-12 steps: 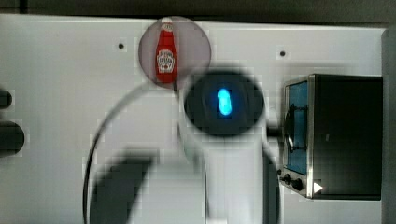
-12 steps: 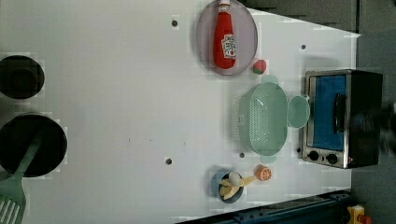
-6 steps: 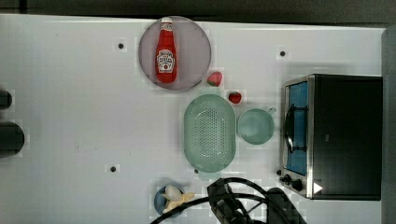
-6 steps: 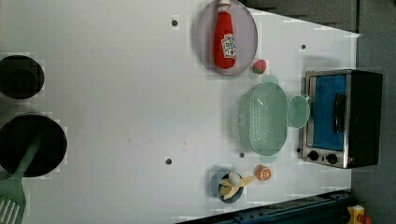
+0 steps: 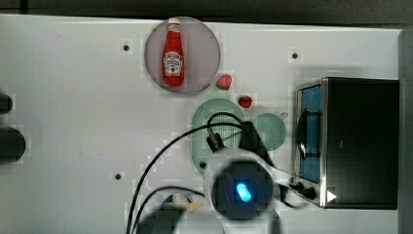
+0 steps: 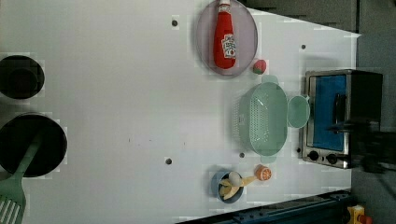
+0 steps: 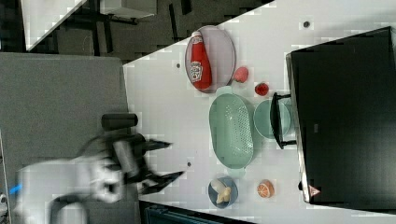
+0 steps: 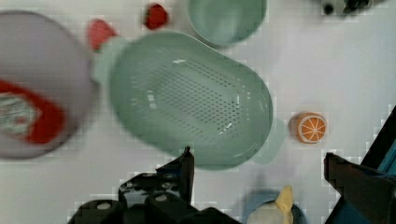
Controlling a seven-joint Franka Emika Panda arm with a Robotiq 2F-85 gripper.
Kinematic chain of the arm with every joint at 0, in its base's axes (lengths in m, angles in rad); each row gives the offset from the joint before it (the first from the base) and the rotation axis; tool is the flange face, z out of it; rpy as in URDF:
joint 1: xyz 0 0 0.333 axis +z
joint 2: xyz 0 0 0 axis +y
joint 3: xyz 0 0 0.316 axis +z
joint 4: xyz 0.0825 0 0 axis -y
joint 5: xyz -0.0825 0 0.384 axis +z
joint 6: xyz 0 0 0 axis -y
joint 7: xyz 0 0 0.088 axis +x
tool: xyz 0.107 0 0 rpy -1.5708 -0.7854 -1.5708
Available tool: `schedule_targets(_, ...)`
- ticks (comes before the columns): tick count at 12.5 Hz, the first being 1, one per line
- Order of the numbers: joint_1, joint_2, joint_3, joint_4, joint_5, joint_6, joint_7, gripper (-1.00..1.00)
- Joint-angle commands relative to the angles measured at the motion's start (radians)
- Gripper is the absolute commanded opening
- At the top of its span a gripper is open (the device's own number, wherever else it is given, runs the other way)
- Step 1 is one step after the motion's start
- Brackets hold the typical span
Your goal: Drag strainer right to left.
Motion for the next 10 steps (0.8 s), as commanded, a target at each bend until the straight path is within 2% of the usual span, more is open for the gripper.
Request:
schedule_targets(1, 0.006, 0.103, 0.018, -0.106, -0.003, 0.166, 0.235, 1.0)
schedule_targets(7, 0.007, 0.448, 0.039, -0.07, -0.003, 0.507, 0.341, 1.0)
schedule_targets(10, 0.01, 0.572, 0.04, -0.071, -0.002, 0.668, 0.453, 1.0)
